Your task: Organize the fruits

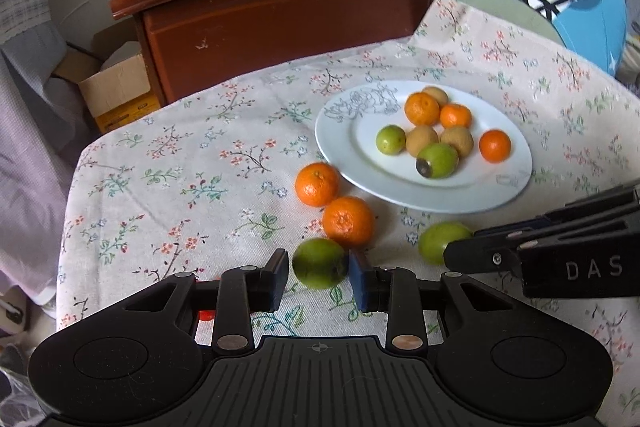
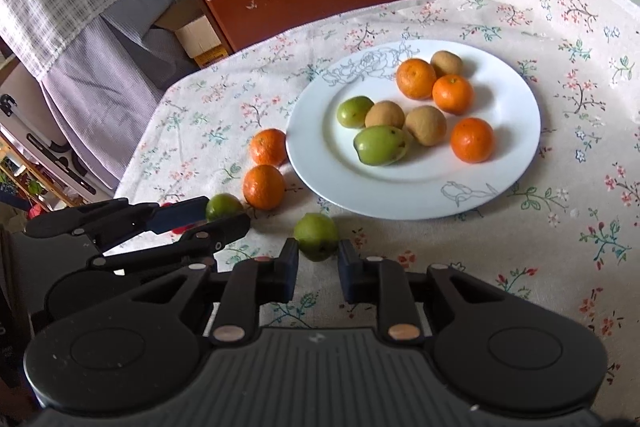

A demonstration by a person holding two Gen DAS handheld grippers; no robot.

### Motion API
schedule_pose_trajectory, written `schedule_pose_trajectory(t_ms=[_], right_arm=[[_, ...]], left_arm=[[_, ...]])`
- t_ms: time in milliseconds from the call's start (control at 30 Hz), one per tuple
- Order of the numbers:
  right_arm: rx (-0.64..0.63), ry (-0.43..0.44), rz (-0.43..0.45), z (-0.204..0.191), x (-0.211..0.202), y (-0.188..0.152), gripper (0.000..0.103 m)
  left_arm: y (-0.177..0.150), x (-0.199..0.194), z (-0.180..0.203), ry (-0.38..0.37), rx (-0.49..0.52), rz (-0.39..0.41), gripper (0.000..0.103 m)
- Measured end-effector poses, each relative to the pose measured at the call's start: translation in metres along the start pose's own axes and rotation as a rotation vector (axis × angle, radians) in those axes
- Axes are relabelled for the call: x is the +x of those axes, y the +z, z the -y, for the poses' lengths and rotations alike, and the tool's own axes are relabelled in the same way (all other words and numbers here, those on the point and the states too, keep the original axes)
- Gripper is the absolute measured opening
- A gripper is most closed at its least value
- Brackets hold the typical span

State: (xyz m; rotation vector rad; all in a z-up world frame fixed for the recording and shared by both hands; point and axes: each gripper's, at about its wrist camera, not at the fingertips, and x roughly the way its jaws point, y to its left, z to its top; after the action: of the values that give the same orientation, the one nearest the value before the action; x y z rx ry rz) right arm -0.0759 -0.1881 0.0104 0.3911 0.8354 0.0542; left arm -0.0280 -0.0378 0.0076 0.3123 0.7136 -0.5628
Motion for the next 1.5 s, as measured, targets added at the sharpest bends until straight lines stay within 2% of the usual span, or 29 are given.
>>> schedule_pose_trajectory(t_ms=[300, 400, 467, 500, 533, 567, 700, 833, 933, 1200, 1333, 1500], right_arm=[[-0.002, 0.018, 0.018, -0.002, -0.009, 0.002, 0.019], [-0.009, 0.027, 0.032, -0.003, -0.014, 0.005, 0.017], [-0.006, 0.030, 0.022, -0.002, -0.011, 0.004, 0.011], [-0.006, 0.033, 0.010, -0.001, -0.009, 0.004, 0.012], [-0.009, 0.030, 0.001, -0.001, -0.007, 0.002, 0.012], [-0.009, 0.035, 0.005, 0.000, -0.006, 0.000, 0.019], [-0.036, 0.041, -0.004, -0.004, -0.006, -0.001, 0.021], [-0.048, 0.046, -0.042, -0.004, -0.002, -0.007, 0.030], [-0.065, 0.038, -0.031, -0.005, -0.003, -0.011, 0.035], [-0.108, 0.036, -0.012, -0.013, 0.005, -0.010, 0.035], [-0.118, 0.034, -0.008, -0.018, 0.012, -0.013, 0.025], [-0.094, 0.004, -0.017, -0.016, 0.004, -0.003, 0.025]], left_arm=[[0.010, -0.009, -0.006, 0.017, -0.062, 0.016, 0.030], [0.015, -0.013, -0.006, 0.022, -0.069, 0.029, 0.030], [0.015, -0.013, -0.007, 0.018, -0.080, 0.027, 0.030], [0.014, -0.012, -0.008, 0.017, -0.085, 0.022, 0.030], [0.014, -0.010, -0.008, 0.020, -0.087, 0.015, 0.030], [0.013, -0.010, -0.008, 0.026, -0.087, 0.011, 0.030], [0.012, -0.010, -0.012, 0.035, -0.104, 0.010, 0.030], [0.011, -0.010, -0.013, 0.043, -0.108, 0.005, 0.030], [0.012, -0.009, -0.014, 0.041, -0.121, 0.005, 0.030], [0.011, -0.009, -0.015, 0.045, -0.127, 0.007, 0.030], [0.011, -0.009, -0.013, 0.045, -0.124, 0.010, 0.030], [0.015, -0.012, -0.016, 0.021, -0.164, 0.019, 0.030]])
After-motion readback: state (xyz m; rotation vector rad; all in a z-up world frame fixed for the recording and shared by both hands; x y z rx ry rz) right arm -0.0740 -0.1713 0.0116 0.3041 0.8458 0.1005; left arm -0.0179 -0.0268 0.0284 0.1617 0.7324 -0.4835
